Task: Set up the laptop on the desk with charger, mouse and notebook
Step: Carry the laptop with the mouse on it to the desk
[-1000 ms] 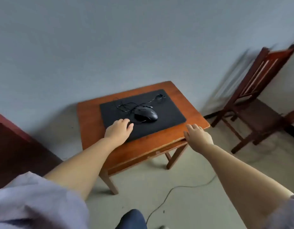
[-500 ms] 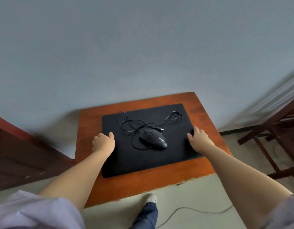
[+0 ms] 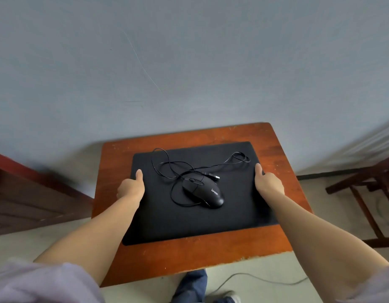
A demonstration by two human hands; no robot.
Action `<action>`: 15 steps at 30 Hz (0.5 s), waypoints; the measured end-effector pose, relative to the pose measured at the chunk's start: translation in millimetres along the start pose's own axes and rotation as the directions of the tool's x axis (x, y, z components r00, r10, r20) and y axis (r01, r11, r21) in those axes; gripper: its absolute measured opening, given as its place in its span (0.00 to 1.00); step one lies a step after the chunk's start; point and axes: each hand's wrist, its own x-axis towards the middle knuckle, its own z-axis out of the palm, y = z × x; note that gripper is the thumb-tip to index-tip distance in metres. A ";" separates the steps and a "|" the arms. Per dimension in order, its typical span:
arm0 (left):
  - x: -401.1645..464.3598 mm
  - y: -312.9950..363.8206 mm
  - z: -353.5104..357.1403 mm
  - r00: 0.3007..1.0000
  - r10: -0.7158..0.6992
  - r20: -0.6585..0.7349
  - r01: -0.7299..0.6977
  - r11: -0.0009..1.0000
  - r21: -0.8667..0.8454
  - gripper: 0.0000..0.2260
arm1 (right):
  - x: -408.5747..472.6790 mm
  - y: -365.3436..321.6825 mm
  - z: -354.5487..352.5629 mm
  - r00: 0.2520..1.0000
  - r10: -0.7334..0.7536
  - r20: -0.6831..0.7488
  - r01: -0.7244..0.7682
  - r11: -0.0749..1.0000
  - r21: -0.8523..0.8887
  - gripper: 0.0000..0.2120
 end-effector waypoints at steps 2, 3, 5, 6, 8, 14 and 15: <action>-4.9 3.2 -0.3 1.000 0.009 -0.016 -0.009 0.999 -0.035 0.30 | -0.5 2.5 -2.2 1.000 -0.001 -0.032 0.001 1.000 0.031 0.35; -7.9 6.8 -1.1 1.000 0.018 -0.019 -0.019 0.999 -0.039 0.30 | -1.8 4.5 -4.1 0.999 0.006 -0.052 -0.003 0.998 0.057 0.34; -13.2 18.8 -1.7 0.998 0.065 -0.026 -0.066 0.998 -0.018 0.29 | -5.0 11.1 -10.2 0.995 0.036 -0.096 -0.022 0.990 0.142 0.32; -15.7 27.0 -0.7 0.994 0.103 -0.028 -0.103 0.995 0.000 0.29 | -6.9 16.0 -14.4 0.992 0.059 -0.116 -0.037 0.982 0.184 0.31; -22.9 47.6 3.9 0.982 0.187 -0.011 -0.187 0.982 0.026 0.28 | -10.9 29.6 -25.5 0.982 0.109 -0.152 -0.068 0.966 0.248 0.30; -72.6 127.9 47.2 0.891 0.439 0.117 -0.449 0.889 0.084 0.33 | -28.9 104.5 -73.1 0.922 0.305 -0.238 -0.182 0.885 0.429 0.30; -86.9 140.4 58.4 0.866 0.476 0.152 -0.492 0.866 0.086 0.33 | -34.1 121.7 -81.8 0.903 0.346 -0.255 -0.203 0.866 0.458 0.30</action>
